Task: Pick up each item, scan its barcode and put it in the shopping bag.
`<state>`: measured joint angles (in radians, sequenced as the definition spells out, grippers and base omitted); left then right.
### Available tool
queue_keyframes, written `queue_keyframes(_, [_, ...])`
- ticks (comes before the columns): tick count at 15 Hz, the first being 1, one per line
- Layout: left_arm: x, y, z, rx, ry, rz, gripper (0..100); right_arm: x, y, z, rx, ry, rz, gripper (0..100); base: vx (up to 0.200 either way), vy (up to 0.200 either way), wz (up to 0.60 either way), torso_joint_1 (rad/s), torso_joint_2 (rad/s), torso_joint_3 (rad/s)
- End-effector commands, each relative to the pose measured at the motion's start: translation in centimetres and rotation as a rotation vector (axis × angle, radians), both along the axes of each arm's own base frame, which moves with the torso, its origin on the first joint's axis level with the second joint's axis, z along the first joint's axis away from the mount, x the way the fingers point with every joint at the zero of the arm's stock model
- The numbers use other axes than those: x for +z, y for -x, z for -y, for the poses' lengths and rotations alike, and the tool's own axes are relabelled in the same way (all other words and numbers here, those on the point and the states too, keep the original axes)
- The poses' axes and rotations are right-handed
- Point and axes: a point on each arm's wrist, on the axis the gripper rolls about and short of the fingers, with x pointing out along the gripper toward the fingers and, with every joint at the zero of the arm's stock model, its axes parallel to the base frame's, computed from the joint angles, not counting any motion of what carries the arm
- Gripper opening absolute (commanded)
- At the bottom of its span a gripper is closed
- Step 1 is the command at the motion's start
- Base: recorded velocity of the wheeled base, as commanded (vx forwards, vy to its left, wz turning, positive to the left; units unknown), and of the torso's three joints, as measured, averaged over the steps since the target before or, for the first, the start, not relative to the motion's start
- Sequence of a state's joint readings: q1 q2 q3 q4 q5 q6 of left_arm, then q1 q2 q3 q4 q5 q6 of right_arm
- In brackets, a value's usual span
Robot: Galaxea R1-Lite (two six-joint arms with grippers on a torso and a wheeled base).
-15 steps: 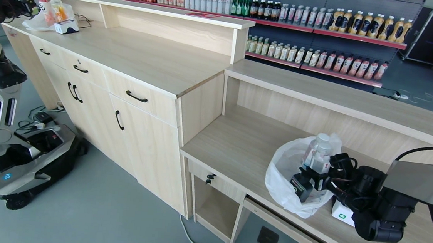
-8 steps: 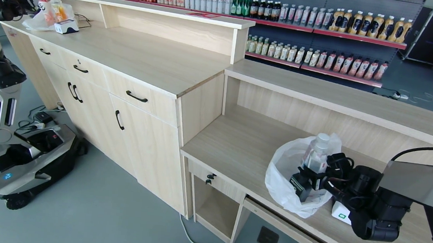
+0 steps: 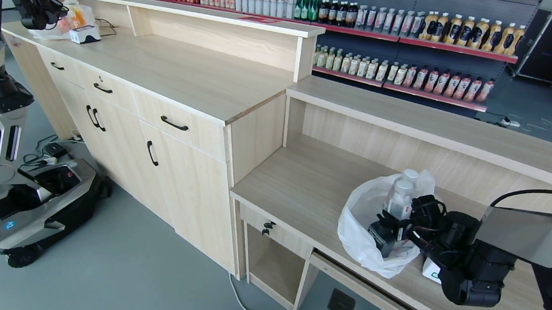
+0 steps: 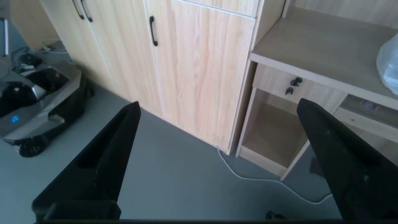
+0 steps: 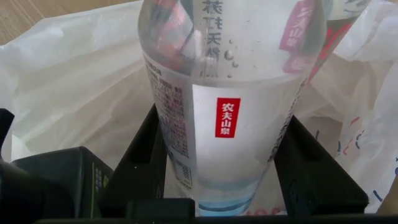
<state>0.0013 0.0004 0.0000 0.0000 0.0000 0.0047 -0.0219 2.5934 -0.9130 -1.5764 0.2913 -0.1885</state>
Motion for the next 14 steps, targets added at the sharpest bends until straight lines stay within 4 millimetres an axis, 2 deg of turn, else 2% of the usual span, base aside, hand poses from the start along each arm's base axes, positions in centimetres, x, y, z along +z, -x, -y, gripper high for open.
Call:
queue_keyframes(1, [0.0,0.0,0.0,0.000,0.000,0.000,100,-0.4,0.1,-0.1,0.005,0.000,-0.016,0,0.000,0.000,0.00,0.000,0.00,0.000])
queue_keyframes(14, [0.0,0.0,0.0,0.000,0.000,0.000,100,1.0,0.9,0.3,-0.005,0.001,-0.012,0,0.000,0.000,0.00,0.000,0.00,0.000])
